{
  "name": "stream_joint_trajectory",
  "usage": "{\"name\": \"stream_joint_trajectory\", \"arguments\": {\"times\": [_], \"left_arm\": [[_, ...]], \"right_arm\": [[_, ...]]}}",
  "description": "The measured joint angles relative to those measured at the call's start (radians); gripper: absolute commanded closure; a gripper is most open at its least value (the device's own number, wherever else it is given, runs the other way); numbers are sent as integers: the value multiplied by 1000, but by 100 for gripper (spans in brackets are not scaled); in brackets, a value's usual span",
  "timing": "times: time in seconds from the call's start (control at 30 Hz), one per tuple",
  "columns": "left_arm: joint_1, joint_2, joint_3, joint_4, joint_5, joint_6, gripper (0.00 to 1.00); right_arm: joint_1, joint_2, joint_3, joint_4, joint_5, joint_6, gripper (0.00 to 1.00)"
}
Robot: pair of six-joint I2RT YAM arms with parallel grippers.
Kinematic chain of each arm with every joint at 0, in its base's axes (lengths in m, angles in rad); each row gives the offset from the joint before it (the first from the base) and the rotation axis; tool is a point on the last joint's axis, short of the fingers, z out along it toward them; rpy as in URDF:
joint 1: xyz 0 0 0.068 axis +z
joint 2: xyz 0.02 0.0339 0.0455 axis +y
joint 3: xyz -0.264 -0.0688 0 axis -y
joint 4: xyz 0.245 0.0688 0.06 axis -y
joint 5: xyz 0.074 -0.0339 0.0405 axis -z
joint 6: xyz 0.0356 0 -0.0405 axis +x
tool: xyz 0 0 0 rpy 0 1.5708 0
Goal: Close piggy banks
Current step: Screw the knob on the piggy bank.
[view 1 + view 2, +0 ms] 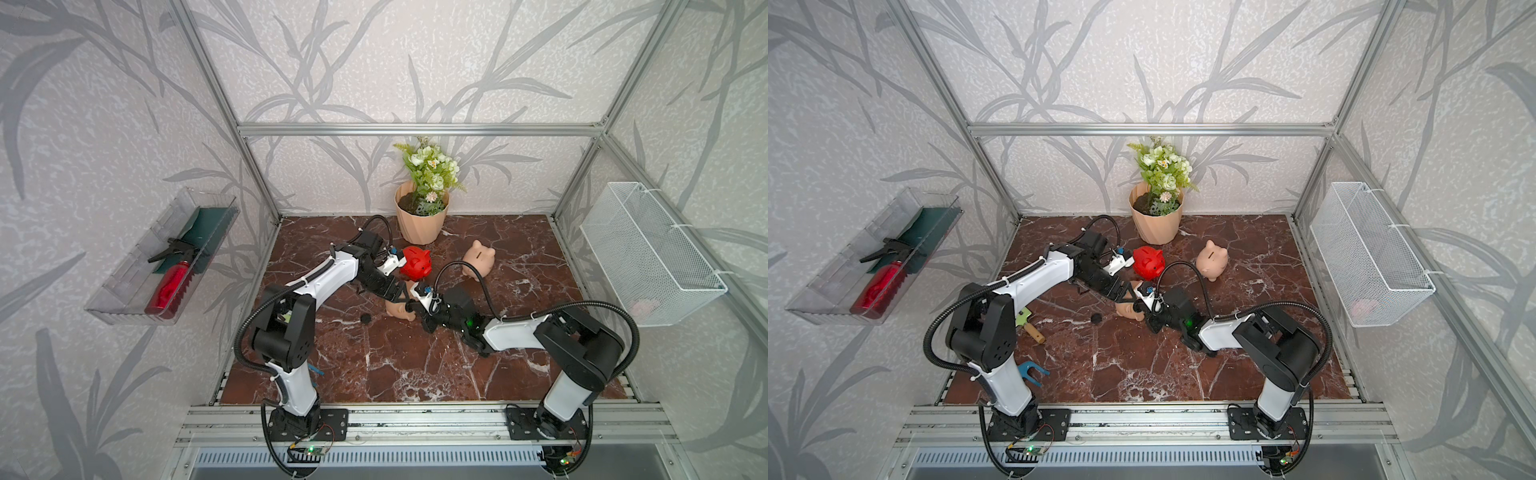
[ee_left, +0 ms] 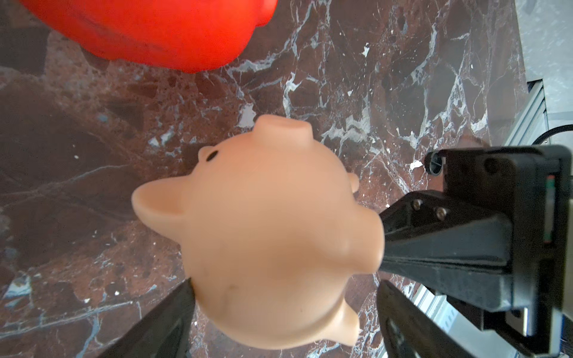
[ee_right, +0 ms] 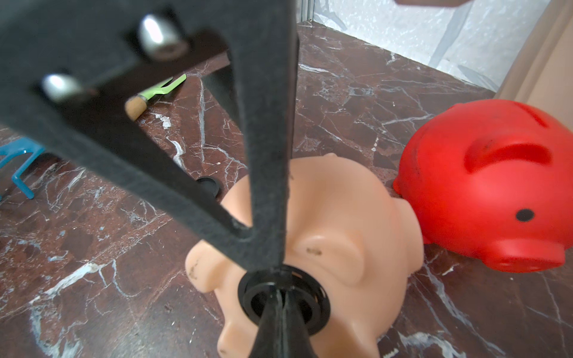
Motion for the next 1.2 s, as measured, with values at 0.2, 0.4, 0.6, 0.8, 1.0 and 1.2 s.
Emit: {"name": "stream_joint_trajectory", "arguments": {"times": [0.2, 0.4, 0.6, 0.8, 1.0, 1.2], "left_arm": [[2, 0, 0, 24, 11, 0, 13], [3, 2, 0, 42, 24, -6, 13], [3, 4, 0, 55, 39, -8, 14], [4, 8, 1, 63, 39, -9, 15], [5, 12, 1, 72, 39, -11, 15], [5, 12, 1, 70, 51, -11, 15]], "right_arm": [[15, 0, -1, 1, 44, -51, 100], [27, 0, -13, 21, 108, -48, 100], [26, 1, -19, 30, 152, 20, 100], [26, 10, -25, 61, 159, 106, 100], [21, 26, -38, 113, 146, 191, 100], [-18, 32, -47, 138, 112, 285, 100]]}}
